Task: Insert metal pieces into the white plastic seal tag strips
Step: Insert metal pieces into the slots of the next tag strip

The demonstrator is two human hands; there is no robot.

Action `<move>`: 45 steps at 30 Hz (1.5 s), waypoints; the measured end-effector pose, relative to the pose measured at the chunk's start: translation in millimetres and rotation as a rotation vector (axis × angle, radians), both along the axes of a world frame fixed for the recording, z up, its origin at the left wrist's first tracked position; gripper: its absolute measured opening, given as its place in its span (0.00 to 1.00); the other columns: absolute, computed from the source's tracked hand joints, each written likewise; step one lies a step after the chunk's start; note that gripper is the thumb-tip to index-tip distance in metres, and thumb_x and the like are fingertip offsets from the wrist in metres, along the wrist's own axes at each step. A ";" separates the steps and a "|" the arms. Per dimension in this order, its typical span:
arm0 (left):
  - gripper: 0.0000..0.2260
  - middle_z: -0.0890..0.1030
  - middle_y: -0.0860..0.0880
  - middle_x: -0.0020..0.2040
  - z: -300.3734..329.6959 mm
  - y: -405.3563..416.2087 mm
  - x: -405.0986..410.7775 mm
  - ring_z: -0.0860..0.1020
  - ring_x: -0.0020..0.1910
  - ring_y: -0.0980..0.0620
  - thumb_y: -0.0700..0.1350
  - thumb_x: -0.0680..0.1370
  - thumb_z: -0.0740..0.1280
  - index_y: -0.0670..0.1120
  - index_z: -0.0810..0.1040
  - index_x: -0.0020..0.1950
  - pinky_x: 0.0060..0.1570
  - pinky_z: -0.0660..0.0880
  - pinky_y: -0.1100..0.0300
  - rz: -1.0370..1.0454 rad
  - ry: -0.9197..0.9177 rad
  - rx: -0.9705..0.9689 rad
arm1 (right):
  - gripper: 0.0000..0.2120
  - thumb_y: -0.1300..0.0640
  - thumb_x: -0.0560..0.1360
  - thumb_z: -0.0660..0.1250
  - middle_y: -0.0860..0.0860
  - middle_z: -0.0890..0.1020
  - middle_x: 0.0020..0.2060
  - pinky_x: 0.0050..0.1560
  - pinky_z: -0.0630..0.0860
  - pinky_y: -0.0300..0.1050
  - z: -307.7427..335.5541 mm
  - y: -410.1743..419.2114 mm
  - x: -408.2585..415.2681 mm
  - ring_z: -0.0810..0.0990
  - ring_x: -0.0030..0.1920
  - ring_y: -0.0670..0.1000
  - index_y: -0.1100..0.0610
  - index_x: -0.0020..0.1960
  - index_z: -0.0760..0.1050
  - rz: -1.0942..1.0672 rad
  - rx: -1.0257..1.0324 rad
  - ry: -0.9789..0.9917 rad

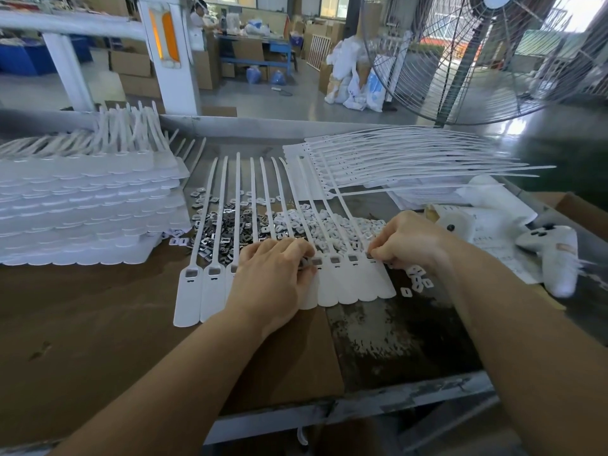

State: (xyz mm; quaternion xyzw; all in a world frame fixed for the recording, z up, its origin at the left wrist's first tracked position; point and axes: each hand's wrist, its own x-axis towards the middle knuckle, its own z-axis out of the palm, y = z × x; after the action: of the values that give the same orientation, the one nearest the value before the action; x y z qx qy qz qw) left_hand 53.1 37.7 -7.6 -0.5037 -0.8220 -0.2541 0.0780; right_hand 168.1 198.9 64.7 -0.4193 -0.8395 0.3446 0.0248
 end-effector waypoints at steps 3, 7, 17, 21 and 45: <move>0.10 0.75 0.60 0.58 0.1 0.3 0.1 0.67 0.61 0.56 0.54 0.79 0.58 0.57 0.72 0.59 0.59 0.51 0.62 0.002 -0.003 0.006 | 0.02 0.65 0.70 0.71 0.61 0.83 0.43 0.48 0.81 0.47 0.0 -0.7 -1.8 0.82 0.44 0.56 0.61 0.40 0.80 -0.062 -0.017 0.021; 0.10 0.75 0.60 0.58 1.2 0.5 0.3 0.67 0.61 0.56 0.54 0.79 0.58 0.56 0.72 0.59 0.59 0.51 0.62 0.005 -0.016 0.007 | 0.06 0.66 0.69 0.73 0.60 0.81 0.41 0.36 0.80 0.38 -1.2 1.8 -0.7 0.79 0.36 0.50 0.58 0.39 0.77 -0.096 -0.088 0.042; 0.10 0.76 0.57 0.54 8.0 -0.8 -3.6 0.71 0.57 0.54 0.51 0.78 0.62 0.54 0.75 0.58 0.63 0.61 0.59 -0.035 -0.241 0.042 | 0.03 0.61 0.72 0.70 0.47 0.79 0.41 0.41 0.75 0.38 -8.0 -16.8 -18.2 0.78 0.42 0.45 0.54 0.44 0.78 0.031 0.194 0.188; 0.06 0.74 0.58 0.48 17.5 -0.7 -12.0 0.73 0.45 0.60 0.47 0.78 0.65 0.53 0.76 0.54 0.45 0.70 0.67 0.000 -0.442 0.164 | 0.03 0.60 0.73 0.69 0.49 0.80 0.45 0.46 0.74 0.40 -17.3 -30.1 -37.9 0.78 0.45 0.47 0.54 0.46 0.79 0.105 0.282 0.229; 0.07 0.74 0.54 0.56 6.3 -10.3 -44.9 0.69 0.58 0.52 0.49 0.77 0.64 0.54 0.79 0.54 0.61 0.65 0.53 0.232 -0.240 0.048 | 0.11 0.65 0.76 0.63 0.52 0.82 0.49 0.47 0.74 0.41 -43.5 -42.4 -97.7 0.79 0.48 0.52 0.55 0.50 0.82 0.123 0.541 0.218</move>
State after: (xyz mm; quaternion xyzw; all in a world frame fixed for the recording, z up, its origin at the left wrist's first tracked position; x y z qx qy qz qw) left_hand 8.2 27.3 -1.4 -0.3696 -0.8717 -0.3212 0.0199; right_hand 70.4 156.5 21.2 -0.3064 -0.9170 0.1523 0.2049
